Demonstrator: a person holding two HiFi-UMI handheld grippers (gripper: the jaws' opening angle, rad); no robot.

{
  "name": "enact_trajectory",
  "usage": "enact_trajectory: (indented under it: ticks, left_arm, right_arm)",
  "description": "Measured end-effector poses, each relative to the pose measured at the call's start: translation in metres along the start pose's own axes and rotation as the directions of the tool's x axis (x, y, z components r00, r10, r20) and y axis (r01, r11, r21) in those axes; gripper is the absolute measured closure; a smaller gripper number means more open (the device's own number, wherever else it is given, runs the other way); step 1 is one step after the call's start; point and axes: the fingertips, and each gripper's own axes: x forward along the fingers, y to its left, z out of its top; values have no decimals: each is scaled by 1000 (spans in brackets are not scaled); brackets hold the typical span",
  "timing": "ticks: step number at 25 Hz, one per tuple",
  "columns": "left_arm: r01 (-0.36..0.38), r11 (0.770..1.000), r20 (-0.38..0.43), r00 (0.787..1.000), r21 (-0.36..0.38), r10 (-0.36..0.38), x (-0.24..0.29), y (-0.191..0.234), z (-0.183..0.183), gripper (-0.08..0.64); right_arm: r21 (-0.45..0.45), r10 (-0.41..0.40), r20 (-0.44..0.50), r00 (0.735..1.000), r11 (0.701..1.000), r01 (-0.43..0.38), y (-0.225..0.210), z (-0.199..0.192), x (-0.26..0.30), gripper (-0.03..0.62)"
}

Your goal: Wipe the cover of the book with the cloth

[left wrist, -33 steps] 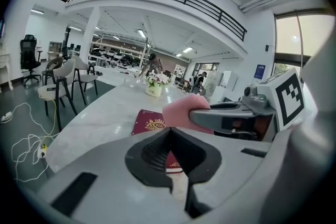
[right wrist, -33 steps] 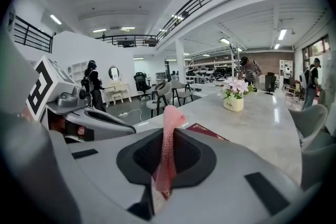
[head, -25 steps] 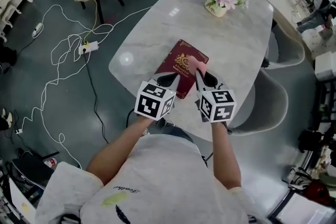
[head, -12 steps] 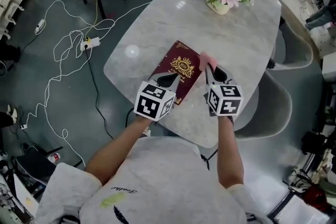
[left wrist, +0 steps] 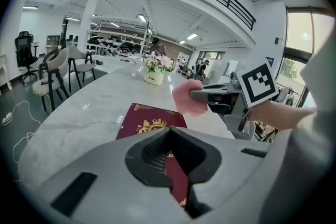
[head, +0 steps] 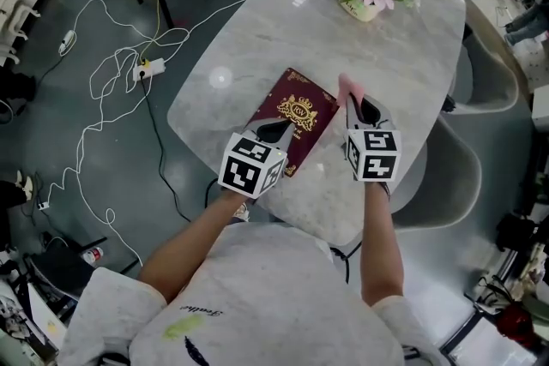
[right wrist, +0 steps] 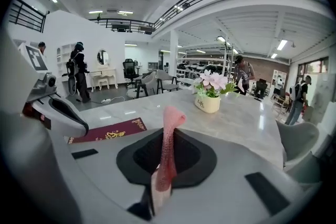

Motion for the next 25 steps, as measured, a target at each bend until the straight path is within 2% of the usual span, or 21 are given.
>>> enact_trajectory:
  ticks: [4,13,25]
  left_arm:
    - [4,1000,-2,1000,-1,-4,2,1,0,553]
    - [3,1000,-2,1000,-3,-3,-4,2,-3,553]
    - [-3,1000,5,1000,-6,3,-18,2,-10,553]
  right_arm:
    - [-51,0,-12,1000,999,-1,6,-1,5,572]
    - [-56,69,-72,995,996,-73,38,-22,17,572]
    - [-69,118,-111,987,990,-126,71,-38,16,572]
